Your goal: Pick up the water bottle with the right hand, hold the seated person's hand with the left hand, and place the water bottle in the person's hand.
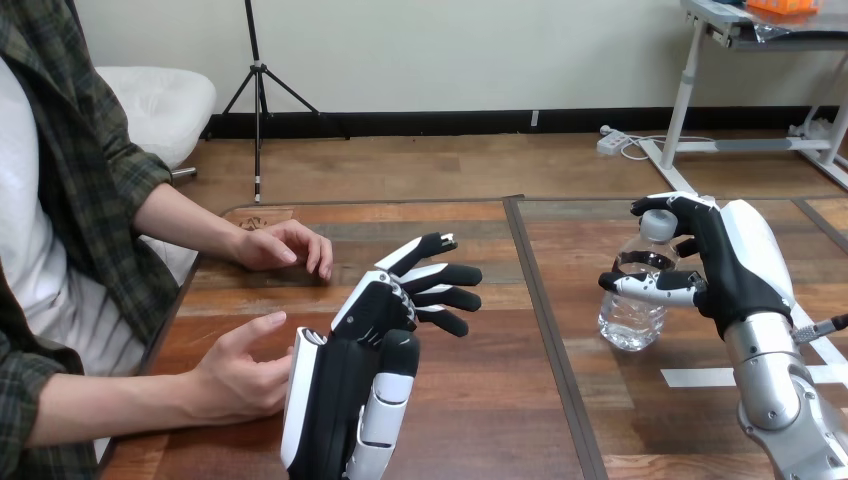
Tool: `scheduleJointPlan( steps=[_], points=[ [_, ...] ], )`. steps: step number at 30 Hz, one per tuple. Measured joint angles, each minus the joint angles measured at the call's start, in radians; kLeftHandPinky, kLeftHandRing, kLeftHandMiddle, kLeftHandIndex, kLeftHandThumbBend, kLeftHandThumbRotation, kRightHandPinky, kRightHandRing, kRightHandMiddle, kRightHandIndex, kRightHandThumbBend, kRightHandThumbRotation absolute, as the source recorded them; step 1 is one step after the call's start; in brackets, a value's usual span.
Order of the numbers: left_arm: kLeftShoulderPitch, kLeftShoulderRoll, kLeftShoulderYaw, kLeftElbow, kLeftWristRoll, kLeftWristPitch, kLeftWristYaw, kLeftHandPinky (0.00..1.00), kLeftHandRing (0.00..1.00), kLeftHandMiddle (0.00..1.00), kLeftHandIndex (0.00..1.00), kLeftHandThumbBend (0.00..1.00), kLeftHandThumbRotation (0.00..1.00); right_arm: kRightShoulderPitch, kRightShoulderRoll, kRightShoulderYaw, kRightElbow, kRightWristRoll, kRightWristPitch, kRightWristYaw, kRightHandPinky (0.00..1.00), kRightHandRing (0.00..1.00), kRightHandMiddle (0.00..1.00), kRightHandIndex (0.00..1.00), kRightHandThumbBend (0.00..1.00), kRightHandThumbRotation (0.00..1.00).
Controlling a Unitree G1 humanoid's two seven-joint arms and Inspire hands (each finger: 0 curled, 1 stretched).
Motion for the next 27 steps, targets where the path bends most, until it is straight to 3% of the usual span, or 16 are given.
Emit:
scheduleJointPlan(
  steps=[9,27],
  points=[
    [0.0,0.0,0.0,0.0,0.0,0.0,-0.001,0.51,0.61,0.68,0.77,0.53,1.0,0.039,-0.001,-0.013,-0.098,0.001,0.059,0.034,0.67,0.74,0.74,0.72,0.75,0.0],
    [-0.001,0.0,0.0,0.001,-0.001,0.0,-0.001,0.51,0.62,0.68,0.77,0.54,1.0,0.101,0.011,-0.074,-0.213,0.095,0.062,0.069,0.76,0.83,0.85,0.84,0.75,0.0]
  ],
)
